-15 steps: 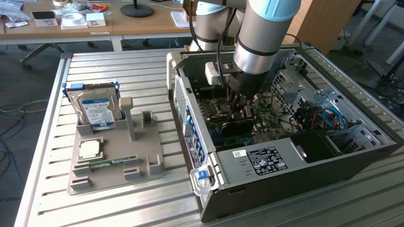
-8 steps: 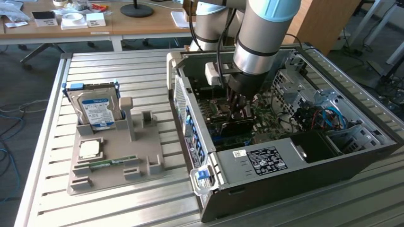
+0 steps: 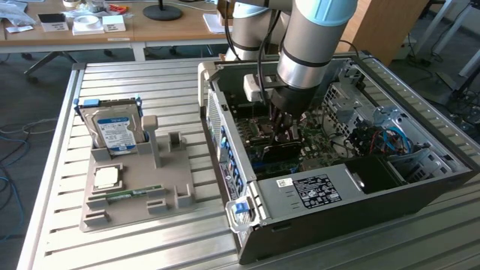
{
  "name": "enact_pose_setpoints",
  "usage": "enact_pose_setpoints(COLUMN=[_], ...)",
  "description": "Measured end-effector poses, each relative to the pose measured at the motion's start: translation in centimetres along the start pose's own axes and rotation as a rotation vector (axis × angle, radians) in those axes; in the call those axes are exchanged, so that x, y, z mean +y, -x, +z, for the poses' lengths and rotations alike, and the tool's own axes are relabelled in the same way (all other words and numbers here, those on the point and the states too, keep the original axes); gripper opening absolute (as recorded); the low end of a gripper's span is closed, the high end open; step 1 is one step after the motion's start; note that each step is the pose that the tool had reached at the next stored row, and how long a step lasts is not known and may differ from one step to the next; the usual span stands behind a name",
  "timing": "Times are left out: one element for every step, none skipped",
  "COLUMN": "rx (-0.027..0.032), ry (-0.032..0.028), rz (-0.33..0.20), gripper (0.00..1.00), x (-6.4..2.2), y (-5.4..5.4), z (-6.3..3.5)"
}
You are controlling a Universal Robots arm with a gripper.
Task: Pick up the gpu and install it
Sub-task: 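Press down on the gpu until it lock into place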
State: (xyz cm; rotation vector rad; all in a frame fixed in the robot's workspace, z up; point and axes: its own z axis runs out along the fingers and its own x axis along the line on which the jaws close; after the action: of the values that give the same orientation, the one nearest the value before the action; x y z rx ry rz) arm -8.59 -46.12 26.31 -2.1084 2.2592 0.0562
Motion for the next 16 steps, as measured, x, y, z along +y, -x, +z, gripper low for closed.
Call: enact_pose_setpoints(rx=[0.0000,0.0000,0.0000,0.0001,0.0000,0.0000,-0.0001,0.0000,0.0000,0.0000,0.0000,0.0000,0.0000,0.0000,0.0000,0.0000], ry=[0.0000,0.0000,0.0000,0.0000,0.0000,0.0000,0.0001,0.0000,0.0000,0.0000,0.0000,0.0000,0.0000,0.0000,0.0000,0.0000], rz=[0.000,0.000,0.000,0.000,0.000,0.000,0.000,0.000,0.000,0.000,0.000,0.000,0.000,0.000,0.000,0.000], gripper=[0.11,0.11,0.11,0.11,0.11,0.11,0.11,0.11,0.11,0.11,0.11,0.11,0.11,0.11,0.11,0.11], x=[0.00,0.00,0.00,0.00,0.00,0.00,0.00,0.00,0.00,0.00,0.00,0.00,0.00,0.00,0.00,0.00], y=[0.00,0.00,0.00,0.00,0.00,0.00,0.00,0.00,0.00,0.00,0.00,0.00,0.00,0.00,0.00,0.00], z=[0.00,0.00,0.00,0.01,0.02,0.02,0.02,0.02,0.02,0.02,0.02,0.02,0.02,0.02,0.02,0.02])
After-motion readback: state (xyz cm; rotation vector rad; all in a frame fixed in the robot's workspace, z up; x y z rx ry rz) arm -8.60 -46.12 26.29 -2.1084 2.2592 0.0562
